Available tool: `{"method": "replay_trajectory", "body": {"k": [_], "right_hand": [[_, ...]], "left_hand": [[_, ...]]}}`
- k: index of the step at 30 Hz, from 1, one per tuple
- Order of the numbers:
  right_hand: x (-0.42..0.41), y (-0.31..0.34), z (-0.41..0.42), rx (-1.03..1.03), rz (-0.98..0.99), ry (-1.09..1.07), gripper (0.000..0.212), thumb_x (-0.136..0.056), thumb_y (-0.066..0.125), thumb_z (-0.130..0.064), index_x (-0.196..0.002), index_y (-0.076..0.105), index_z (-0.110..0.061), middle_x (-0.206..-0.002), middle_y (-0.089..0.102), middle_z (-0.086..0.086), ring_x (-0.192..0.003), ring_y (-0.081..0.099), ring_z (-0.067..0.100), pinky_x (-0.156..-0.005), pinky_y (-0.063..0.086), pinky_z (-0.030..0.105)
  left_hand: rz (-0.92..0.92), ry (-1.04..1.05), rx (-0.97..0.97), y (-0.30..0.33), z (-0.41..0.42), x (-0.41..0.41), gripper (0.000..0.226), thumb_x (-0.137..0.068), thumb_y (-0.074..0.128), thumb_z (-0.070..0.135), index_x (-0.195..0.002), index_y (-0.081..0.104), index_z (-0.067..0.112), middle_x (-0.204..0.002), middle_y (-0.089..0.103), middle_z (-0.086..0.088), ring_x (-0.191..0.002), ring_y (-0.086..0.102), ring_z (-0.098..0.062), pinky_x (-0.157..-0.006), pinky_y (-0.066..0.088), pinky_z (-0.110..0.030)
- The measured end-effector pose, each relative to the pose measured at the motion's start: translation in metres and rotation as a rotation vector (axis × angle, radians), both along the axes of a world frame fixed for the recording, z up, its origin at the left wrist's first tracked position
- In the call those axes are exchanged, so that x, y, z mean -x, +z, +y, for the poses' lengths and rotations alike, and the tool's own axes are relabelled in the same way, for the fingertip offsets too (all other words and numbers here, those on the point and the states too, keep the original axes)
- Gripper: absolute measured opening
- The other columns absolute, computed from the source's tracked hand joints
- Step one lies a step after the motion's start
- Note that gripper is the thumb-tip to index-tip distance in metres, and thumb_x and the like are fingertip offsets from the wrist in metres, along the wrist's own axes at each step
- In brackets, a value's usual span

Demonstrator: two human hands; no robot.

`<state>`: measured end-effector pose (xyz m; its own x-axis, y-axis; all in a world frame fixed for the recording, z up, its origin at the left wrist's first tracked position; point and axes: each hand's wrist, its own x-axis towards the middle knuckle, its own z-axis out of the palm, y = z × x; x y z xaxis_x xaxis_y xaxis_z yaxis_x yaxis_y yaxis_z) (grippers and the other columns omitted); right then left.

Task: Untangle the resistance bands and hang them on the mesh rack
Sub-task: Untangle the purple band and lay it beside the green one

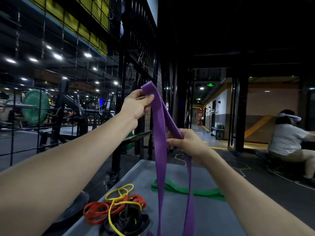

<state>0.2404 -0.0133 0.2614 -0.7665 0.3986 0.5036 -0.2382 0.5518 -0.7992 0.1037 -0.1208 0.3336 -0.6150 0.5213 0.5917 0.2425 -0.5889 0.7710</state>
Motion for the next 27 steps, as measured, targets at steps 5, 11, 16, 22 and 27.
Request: {"method": "replay_trajectory", "body": {"k": [5,11,16,22,27], "right_hand": [[0.013,-0.014,-0.014,0.109,0.009,0.092,0.013,-0.086,0.059,-0.01,-0.075,0.062,-0.017,-0.061,0.053,-0.002,-0.05,0.036,0.008,-0.05,0.027,0.021],[0.021,-0.024,-0.019,0.435,-0.024,0.288,0.036,-0.088,0.035,-0.021,-0.099,0.061,0.0,-0.086,0.065,0.014,-0.076,0.06,0.023,-0.071,0.048,0.031],[0.02,-0.031,-0.027,0.528,0.002,0.44,0.05,-0.095,0.022,-0.034,-0.103,0.058,0.0,-0.068,0.059,0.015,-0.059,0.055,0.023,-0.068,0.047,0.035],[0.018,-0.039,-0.014,0.15,-0.084,0.109,0.009,-0.089,0.059,-0.022,-0.089,0.061,-0.013,-0.07,0.051,0.0,-0.054,0.042,0.008,-0.05,0.041,0.022],[0.005,-0.07,0.018,-0.018,-0.284,-0.212,0.017,-0.086,0.051,0.003,-0.084,0.058,-0.012,-0.074,0.051,0.003,-0.064,0.046,0.012,-0.06,0.04,0.019]], "left_hand": [[0.03,0.018,-0.018,0.006,0.004,-0.009,0.017,-0.085,0.063,0.006,-0.094,0.058,0.02,-0.092,0.064,0.001,-0.078,0.065,-0.008,-0.073,0.055,-0.022],[-0.006,0.024,-0.068,0.008,0.005,-0.016,0.018,-0.086,0.061,0.004,-0.098,0.056,0.017,-0.088,0.061,0.003,-0.077,0.063,-0.007,-0.054,0.052,-0.013],[-0.001,0.07,-0.069,0.009,0.007,-0.015,0.016,-0.087,0.061,0.005,-0.089,0.056,0.02,-0.086,0.062,0.004,-0.081,0.065,-0.009,-0.061,0.055,-0.016],[-0.114,0.106,-0.09,0.006,0.005,-0.005,0.019,-0.087,0.06,0.004,-0.1,0.053,0.017,-0.091,0.062,0.002,-0.085,0.063,-0.009,-0.073,0.056,-0.022],[-0.28,0.131,-0.13,-0.004,-0.004,0.018,0.021,-0.088,0.06,0.008,-0.106,0.054,0.014,-0.093,0.063,0.0,-0.087,0.062,-0.01,-0.067,0.055,-0.019]]}}
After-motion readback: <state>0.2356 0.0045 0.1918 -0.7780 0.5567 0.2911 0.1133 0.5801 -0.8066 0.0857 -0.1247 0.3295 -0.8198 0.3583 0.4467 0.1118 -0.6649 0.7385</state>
